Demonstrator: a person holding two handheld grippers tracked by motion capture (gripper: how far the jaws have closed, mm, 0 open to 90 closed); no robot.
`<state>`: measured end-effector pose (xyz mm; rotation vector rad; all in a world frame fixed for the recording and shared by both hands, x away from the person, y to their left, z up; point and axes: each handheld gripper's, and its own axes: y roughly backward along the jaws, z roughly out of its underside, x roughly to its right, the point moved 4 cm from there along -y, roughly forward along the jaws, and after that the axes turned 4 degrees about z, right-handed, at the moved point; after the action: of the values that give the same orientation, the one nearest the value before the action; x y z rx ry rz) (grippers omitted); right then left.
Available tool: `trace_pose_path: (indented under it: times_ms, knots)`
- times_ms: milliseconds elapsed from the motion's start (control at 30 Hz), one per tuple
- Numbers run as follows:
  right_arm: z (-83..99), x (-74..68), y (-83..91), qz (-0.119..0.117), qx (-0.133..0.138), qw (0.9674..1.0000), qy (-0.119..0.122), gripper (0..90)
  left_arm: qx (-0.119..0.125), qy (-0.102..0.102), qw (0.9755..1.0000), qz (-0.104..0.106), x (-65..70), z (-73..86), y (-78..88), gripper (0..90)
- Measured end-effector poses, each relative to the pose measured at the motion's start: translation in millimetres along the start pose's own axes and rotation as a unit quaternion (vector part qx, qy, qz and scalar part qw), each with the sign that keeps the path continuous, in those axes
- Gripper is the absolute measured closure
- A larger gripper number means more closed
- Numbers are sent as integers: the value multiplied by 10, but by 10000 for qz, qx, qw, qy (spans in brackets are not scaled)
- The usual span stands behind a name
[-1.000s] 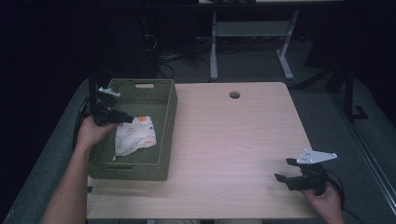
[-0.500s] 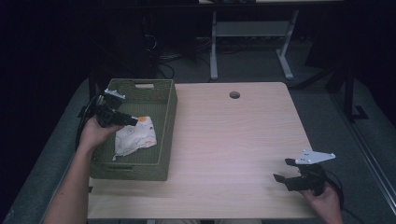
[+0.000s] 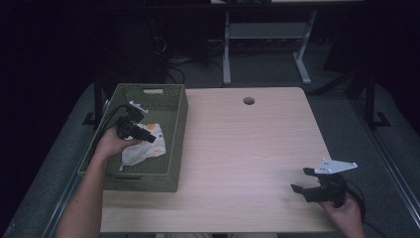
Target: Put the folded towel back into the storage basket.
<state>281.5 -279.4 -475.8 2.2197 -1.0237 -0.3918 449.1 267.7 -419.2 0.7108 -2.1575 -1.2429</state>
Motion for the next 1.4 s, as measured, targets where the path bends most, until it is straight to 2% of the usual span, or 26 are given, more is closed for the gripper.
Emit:
trace_pose_path:
  times_ms: [133,200,433,633,733,867,1033,1100,1133,1233,1300,1333,1367,1400]
  knots:
    - [2,-1,4,-2,3,10000,1,214,-210,-38,9997,100,3,3,-87,580]
    - [2,2,9,1,3,10000,8,214,-262,6,9995,152,-3,8,-127,581]
    - [1,5,18,-30,34,10000,-38,214,-506,-19,9985,211,-22,47,-235,585]
    - [-2,4,14,-44,37,10000,-36,214,-665,-15,9974,290,-38,78,-310,584]
    - [-4,6,16,-54,55,10000,-45,214,-852,-76,9959,284,-50,105,-353,593]
    - [-5,7,16,-59,64,10000,-44,214,-956,-194,9950,234,-47,110,-406,656]
    - [-5,9,19,-57,74,9999,-37,214,-976,-295,9944,272,-39,106,-401,846]
    - [-5,9,19,-59,71,10000,-37,214,-1029,-417,9933,314,-27,112,-384,876]
    - [-5,9,20,-60,75,9999,-38,214,-994,-440,9935,333,-14,113,-381,881]
    - [-6,8,21,-69,85,9999,-46,214,-997,-570,9922,485,25,123,-332,883]
    - [-9,3,23,-70,78,9999,-60,214,-1046,-722,9897,662,62,149,-314,883]
    - [-11,1,24,-72,80,9999,-62,214,-1046,-722,9897,662,62,149,-314,882]
    - [-13,-2,21,-83,90,9999,-69,214,-1131,-916,9859,827,109,177,-315,882]
    - [-13,-5,19,-96,93,9999,-71,214,-1146,-978,9843,919,138,188,-318,882]
